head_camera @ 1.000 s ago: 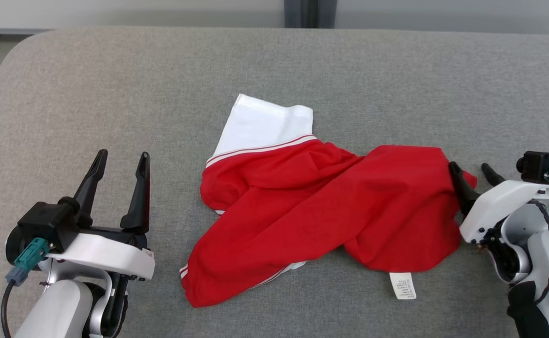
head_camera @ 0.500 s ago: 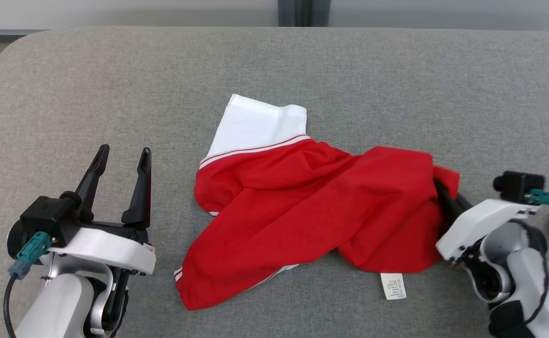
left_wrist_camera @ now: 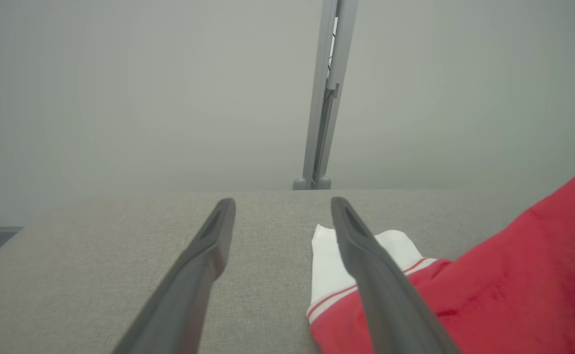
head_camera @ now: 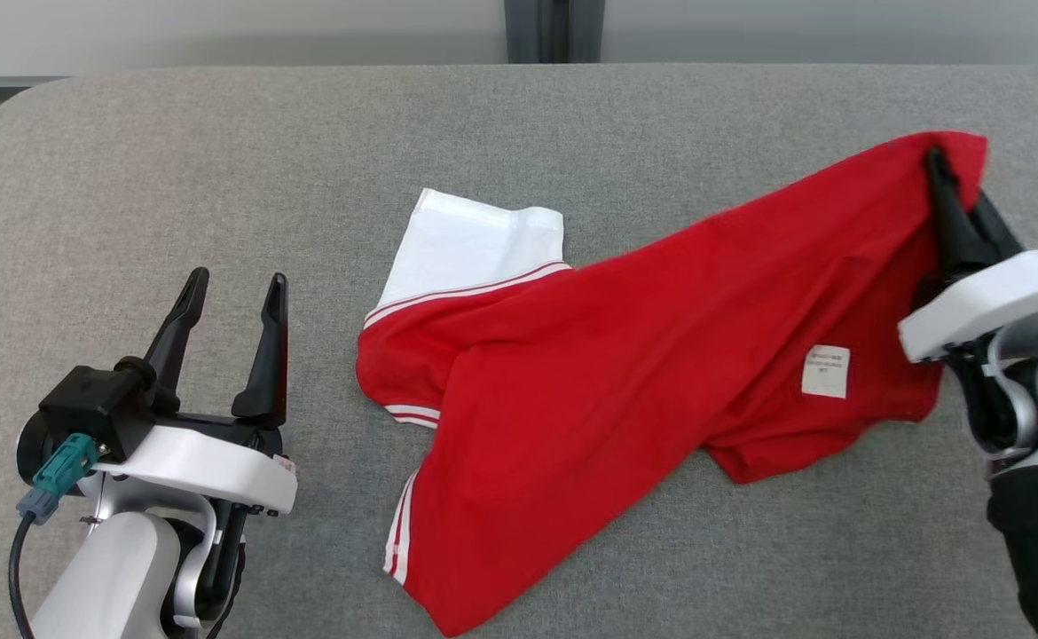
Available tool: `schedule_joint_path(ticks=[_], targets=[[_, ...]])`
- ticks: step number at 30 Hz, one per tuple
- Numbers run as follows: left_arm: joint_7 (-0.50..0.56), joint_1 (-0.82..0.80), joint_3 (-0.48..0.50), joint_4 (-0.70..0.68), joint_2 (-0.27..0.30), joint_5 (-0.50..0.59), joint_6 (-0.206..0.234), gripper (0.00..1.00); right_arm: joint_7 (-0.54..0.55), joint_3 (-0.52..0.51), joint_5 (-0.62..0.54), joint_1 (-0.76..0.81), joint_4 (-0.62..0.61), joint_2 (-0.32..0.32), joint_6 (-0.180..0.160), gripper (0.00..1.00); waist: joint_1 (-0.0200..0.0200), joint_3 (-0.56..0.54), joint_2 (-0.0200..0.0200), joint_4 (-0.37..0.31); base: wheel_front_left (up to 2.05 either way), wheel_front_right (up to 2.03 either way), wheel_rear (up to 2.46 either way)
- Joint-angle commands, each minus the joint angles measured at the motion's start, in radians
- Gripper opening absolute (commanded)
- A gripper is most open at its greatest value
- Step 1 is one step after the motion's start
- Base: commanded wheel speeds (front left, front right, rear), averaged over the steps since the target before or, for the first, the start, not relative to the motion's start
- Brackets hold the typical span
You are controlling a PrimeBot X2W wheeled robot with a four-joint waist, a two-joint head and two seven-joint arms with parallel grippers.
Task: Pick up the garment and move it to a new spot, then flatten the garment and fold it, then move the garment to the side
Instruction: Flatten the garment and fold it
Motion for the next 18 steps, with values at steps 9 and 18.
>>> schedule_joint_path(ticks=[9,18], targets=[[-0.001,0.012,-0.006,0.002,0.002,-0.013,0.003,1.00,0.029,0.213,-0.075,0.183,-0.154,-0.023,0.000,0.00,0.0000,-0.008,0.0000,-0.015,0.00,0.00,0.00],[0.009,0.019,-0.014,-0.005,0.011,-0.016,0.002,1.00,0.079,0.195,-0.110,0.435,-0.255,-0.005,0.000,0.00,0.0000,-0.017,0.0000,-0.043,0.00,0.00,0.00]])
